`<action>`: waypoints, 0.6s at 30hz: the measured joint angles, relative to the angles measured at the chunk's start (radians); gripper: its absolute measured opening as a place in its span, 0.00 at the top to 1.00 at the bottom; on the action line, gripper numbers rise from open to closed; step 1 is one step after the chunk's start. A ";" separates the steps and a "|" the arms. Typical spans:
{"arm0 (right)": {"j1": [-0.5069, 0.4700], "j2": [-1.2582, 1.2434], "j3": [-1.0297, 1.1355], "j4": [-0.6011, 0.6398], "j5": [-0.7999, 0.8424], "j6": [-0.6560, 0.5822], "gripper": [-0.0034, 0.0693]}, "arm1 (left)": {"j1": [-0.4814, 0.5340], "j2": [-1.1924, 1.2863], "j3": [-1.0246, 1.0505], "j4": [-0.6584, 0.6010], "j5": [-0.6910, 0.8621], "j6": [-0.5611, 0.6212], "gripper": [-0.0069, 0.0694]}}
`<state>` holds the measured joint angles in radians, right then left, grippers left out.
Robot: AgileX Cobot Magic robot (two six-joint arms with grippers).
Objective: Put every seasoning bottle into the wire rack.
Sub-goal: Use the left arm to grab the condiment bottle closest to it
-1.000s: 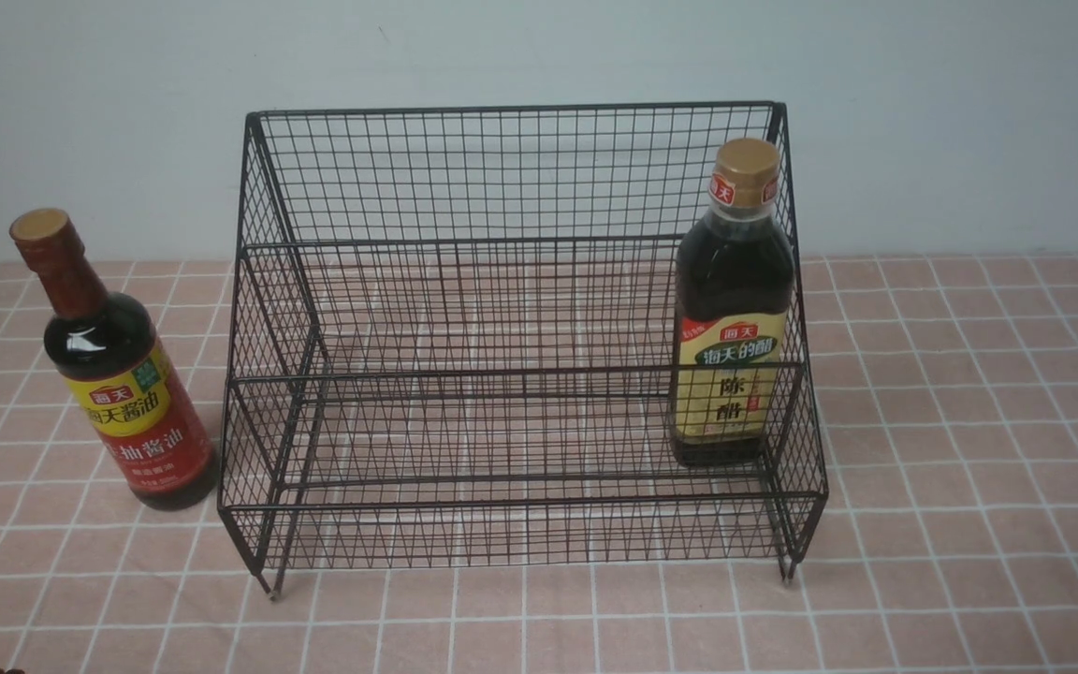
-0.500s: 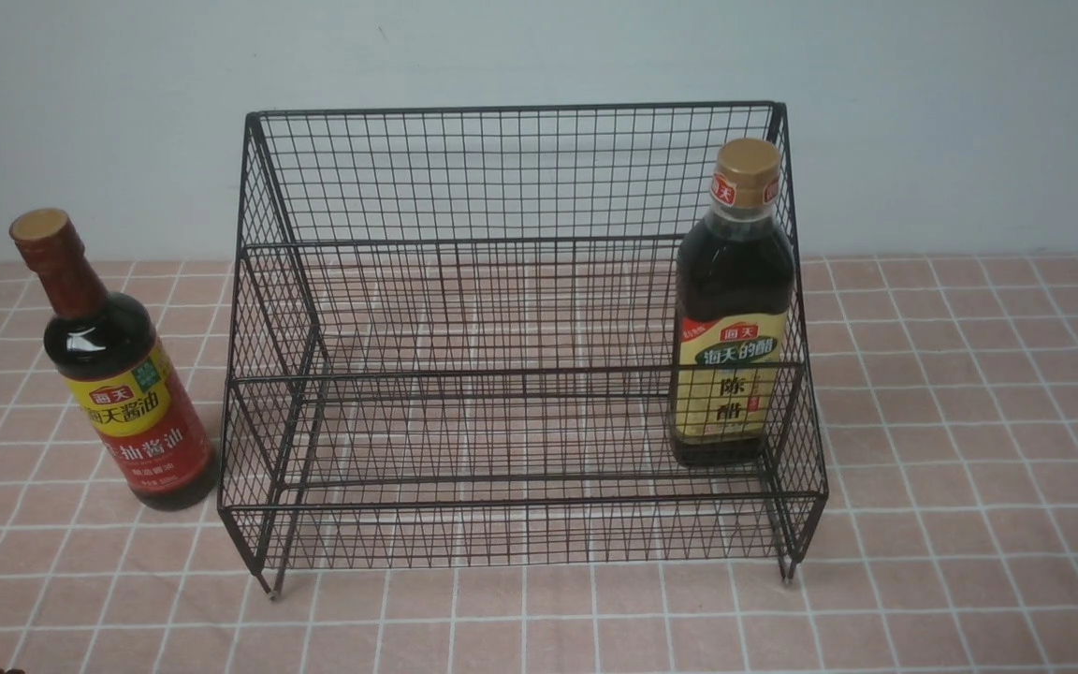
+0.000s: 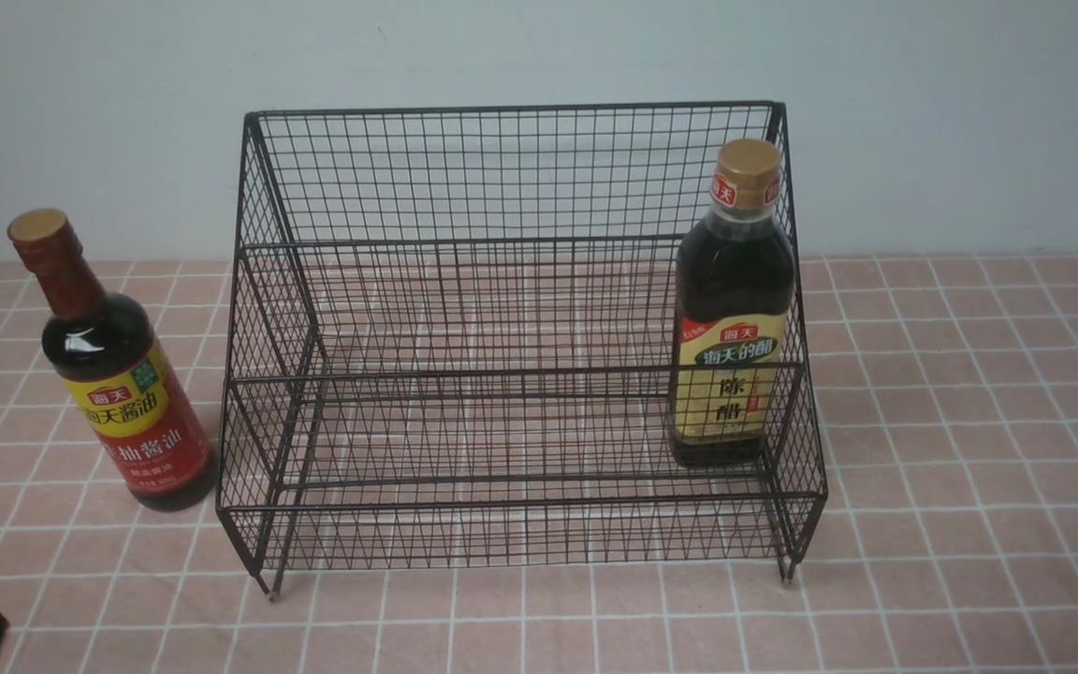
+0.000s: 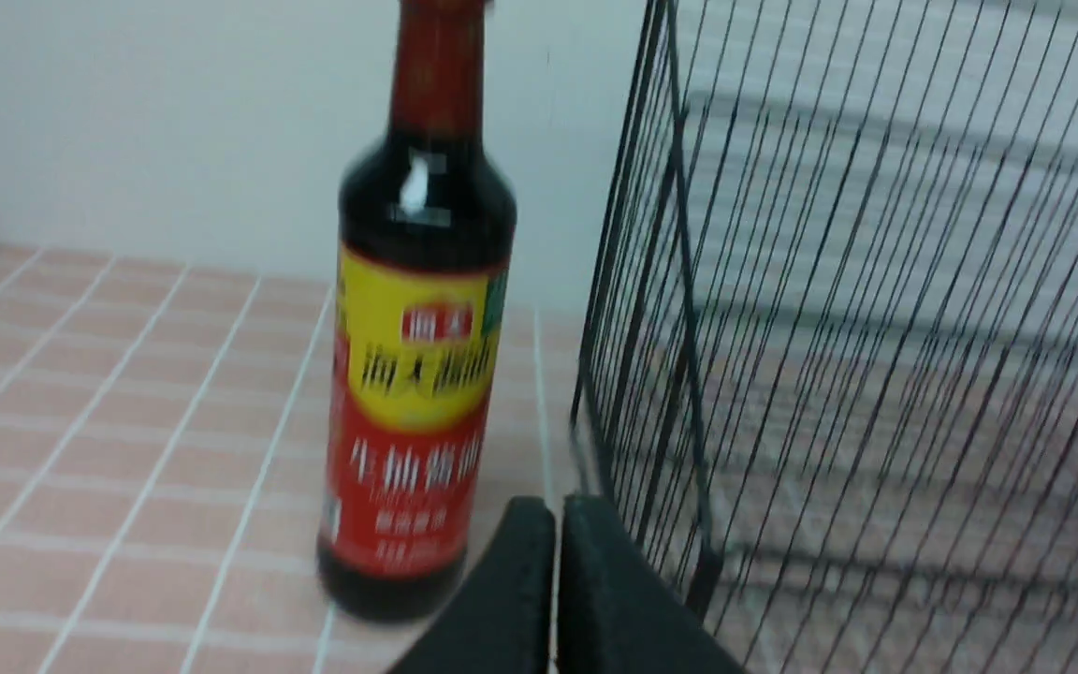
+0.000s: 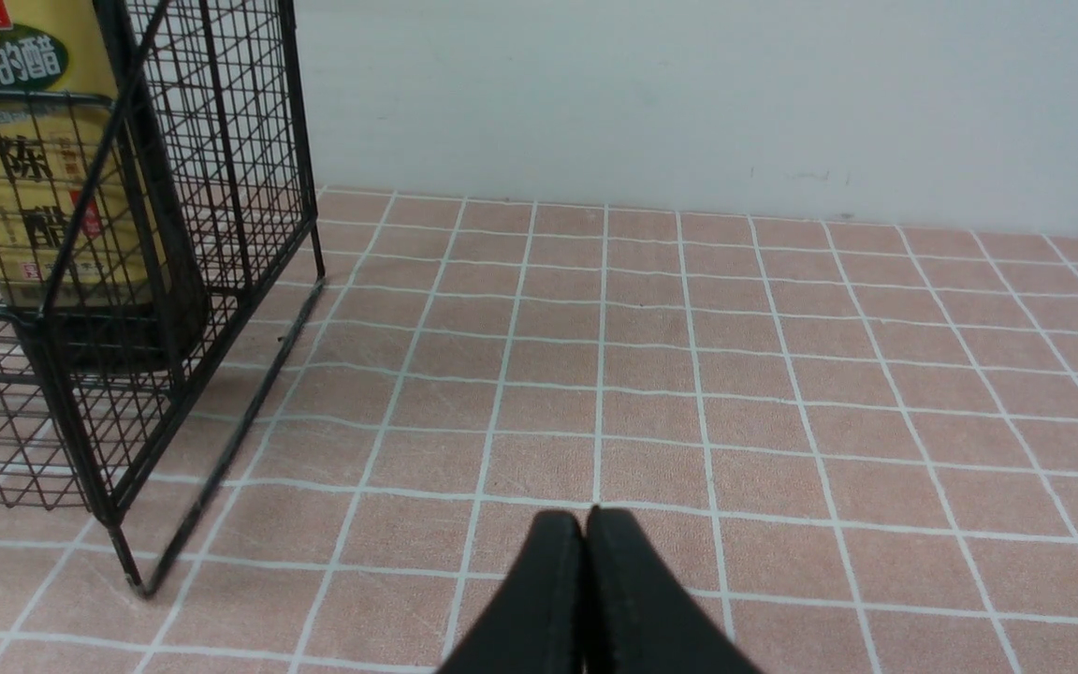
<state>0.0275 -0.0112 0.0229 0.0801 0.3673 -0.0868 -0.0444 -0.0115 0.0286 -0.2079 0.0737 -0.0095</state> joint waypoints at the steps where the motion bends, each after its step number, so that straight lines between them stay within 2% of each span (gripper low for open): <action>1: 0.000 0.000 0.000 0.000 0.000 0.000 0.97 | 0.000 0.000 0.000 -0.022 -0.058 -0.004 0.92; 5: 0.000 0.000 0.000 0.000 0.000 0.000 0.97 | 0.000 0.000 0.000 -0.088 -0.401 -0.007 0.92; 8: 0.000 0.000 0.000 0.000 0.000 0.000 0.97 | 0.000 0.023 -0.015 -0.080 -0.555 0.001 0.92; 13: 0.000 0.000 0.000 0.001 0.000 0.000 0.97 | 0.000 0.235 -0.159 -0.003 -0.504 0.074 0.92; 17: 0.000 0.000 0.000 0.001 0.000 0.000 0.97 | 0.000 0.493 -0.296 0.015 -0.494 0.100 0.90; 18: 0.000 0.000 0.000 0.001 0.000 0.000 0.97 | 0.000 0.493 -0.302 0.015 -0.496 0.101 0.90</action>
<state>0.0275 -0.0112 0.0229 0.0808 0.3673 -0.0868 -0.0444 0.4819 -0.2734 -0.1931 -0.4223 0.0911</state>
